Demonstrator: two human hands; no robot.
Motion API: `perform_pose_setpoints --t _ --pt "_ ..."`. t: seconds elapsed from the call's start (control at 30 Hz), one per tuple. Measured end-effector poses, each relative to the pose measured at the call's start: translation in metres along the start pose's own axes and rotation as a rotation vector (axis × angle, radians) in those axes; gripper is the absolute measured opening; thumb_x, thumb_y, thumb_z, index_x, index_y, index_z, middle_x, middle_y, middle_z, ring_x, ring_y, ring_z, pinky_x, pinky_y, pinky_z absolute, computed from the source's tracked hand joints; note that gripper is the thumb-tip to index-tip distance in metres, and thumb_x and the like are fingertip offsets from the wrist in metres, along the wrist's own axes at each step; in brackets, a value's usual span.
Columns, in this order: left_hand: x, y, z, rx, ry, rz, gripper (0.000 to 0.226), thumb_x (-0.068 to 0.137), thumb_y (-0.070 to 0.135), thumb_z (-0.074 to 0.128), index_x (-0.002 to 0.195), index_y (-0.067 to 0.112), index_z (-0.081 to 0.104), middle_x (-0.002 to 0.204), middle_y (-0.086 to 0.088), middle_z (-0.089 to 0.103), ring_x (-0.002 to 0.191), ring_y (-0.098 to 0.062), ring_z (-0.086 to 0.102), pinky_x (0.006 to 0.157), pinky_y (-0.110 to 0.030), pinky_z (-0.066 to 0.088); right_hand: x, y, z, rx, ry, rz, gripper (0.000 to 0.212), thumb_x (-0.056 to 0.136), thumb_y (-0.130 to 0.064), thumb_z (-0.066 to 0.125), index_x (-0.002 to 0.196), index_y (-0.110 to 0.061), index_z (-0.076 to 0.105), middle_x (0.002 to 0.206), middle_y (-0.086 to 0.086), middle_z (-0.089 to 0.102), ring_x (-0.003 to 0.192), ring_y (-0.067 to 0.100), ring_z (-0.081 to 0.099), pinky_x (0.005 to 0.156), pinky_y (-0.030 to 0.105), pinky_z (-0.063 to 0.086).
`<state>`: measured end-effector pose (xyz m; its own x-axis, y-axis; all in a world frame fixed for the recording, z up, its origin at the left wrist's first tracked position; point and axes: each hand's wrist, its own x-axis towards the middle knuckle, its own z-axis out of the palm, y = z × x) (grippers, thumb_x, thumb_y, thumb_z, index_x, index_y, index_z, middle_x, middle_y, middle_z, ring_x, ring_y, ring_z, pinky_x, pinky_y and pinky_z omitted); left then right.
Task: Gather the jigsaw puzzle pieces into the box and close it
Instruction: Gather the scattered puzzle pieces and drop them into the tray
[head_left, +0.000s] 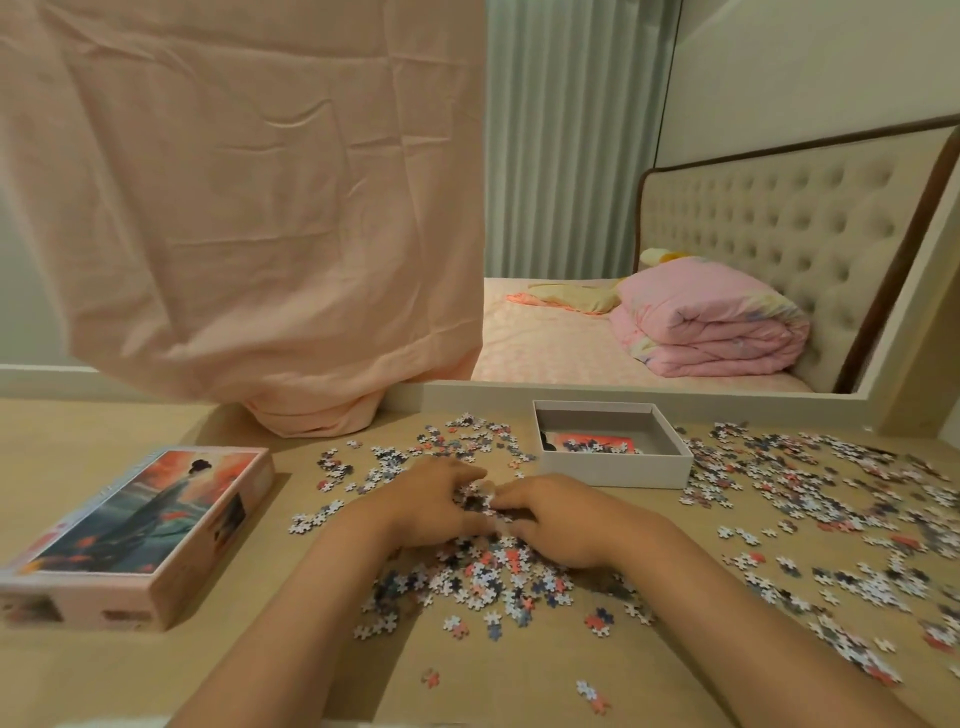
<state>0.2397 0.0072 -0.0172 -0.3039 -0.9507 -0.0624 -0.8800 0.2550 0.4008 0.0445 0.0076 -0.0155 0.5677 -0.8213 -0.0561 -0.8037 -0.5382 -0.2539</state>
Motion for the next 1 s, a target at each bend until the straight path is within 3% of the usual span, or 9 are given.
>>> perform_pose_setpoints --t 0.07,0.13,0.27,0.4,0.47,0.57,0.63,0.83,1.0 --pt "-0.004 -0.001 -0.002 0.121 -0.114 -0.053 0.096 0.071 0.075 0.063 0.151 0.035 0.028 0.156 0.009 0.022 0.145 -0.018 0.016 0.118 -0.046 0.022 -0.006 0.006 -0.009 0.055 0.011 -0.002 0.036 0.1 -0.029 0.053 0.135 -0.028 0.059 0.143 -0.009 0.054 0.131 0.014 0.049 0.11 0.033 0.039" --pt "-0.005 0.0 0.001 0.148 -0.132 -0.038 0.099 0.068 0.079 0.063 0.15 0.038 0.029 0.15 0.01 0.024 0.141 -0.016 0.019 0.117 -0.045 0.024 -0.011 0.01 -0.016 0.066 0.04 0.01 0.043 0.097 -0.035 0.058 0.139 -0.028 0.056 0.148 -0.008 0.047 0.136 0.012 0.043 0.114 0.032 0.034" --pt "-0.004 0.009 0.012 0.057 -0.019 0.066 0.07 0.077 0.067 0.065 0.139 0.038 0.048 0.128 0.01 0.04 0.126 -0.013 0.038 0.107 -0.037 0.037 -0.018 0.014 -0.014 -0.039 -0.084 0.094 0.076 0.086 -0.059 0.062 0.151 -0.031 0.037 0.149 -0.005 0.031 0.141 0.016 0.027 0.116 0.041 0.029" --pt "-0.004 0.015 0.015 0.064 0.067 0.125 0.055 0.081 0.06 0.066 0.13 0.036 0.058 0.12 0.011 0.047 0.119 -0.012 0.046 0.1 -0.032 0.041 -0.026 0.014 -0.025 0.023 -0.059 0.105 0.065 0.084 -0.053 0.069 0.142 -0.032 0.051 0.141 -0.007 0.041 0.132 0.015 0.042 0.108 0.033 0.037" --pt "-0.006 0.013 0.01 0.098 0.074 0.09 0.068 0.077 0.069 0.062 0.136 0.037 0.051 0.129 0.011 0.044 0.126 -0.011 0.039 0.105 -0.037 0.039 -0.031 0.018 -0.033 0.083 -0.039 0.139 0.07 0.078 -0.056 0.074 0.14 -0.033 0.053 0.142 -0.008 0.042 0.128 0.015 0.048 0.106 0.032 0.04" --pt "-0.011 0.008 0.004 0.217 -0.04 -0.035 0.094 0.064 0.082 0.059 0.145 0.04 0.036 0.135 0.009 0.032 0.131 -0.016 0.029 0.107 -0.046 0.037 -0.034 0.024 -0.033 0.016 -0.105 0.22 0.098 0.065 -0.072 0.075 0.148 -0.036 0.039 0.147 -0.004 0.034 0.136 0.022 0.039 0.111 0.043 0.038" --pt "-0.013 0.009 0.005 0.258 -0.108 -0.061 0.091 0.067 0.08 0.06 0.146 0.041 0.033 0.135 0.006 0.03 0.131 -0.019 0.027 0.108 -0.047 0.036 -0.033 0.023 -0.027 -0.046 -0.165 0.254 0.103 0.066 -0.076 0.07 0.152 -0.035 0.032 0.145 0.0 0.032 0.139 0.025 0.032 0.112 0.046 0.035" --pt "-0.007 0.021 0.015 0.179 0.023 0.066 0.056 0.087 0.053 0.061 0.139 0.033 0.05 0.124 0.006 0.043 0.118 -0.014 0.043 0.1 -0.033 0.04 -0.025 0.01 -0.018 0.015 -0.075 0.207 0.068 0.087 -0.056 0.064 0.147 -0.028 0.046 0.139 0.004 0.045 0.126 0.025 0.048 0.101 0.034 0.041" --pt "-0.002 0.026 0.023 0.101 0.13 0.133 0.033 0.089 0.04 0.066 0.121 0.032 0.065 0.109 0.008 0.052 0.093 -0.009 0.049 0.081 -0.024 0.042 -0.023 0.009 -0.017 0.107 0.008 0.192 0.046 0.09 -0.038 0.07 0.133 -0.022 0.061 0.125 0.003 0.065 0.094 0.013 0.056 0.082 0.026 0.043"
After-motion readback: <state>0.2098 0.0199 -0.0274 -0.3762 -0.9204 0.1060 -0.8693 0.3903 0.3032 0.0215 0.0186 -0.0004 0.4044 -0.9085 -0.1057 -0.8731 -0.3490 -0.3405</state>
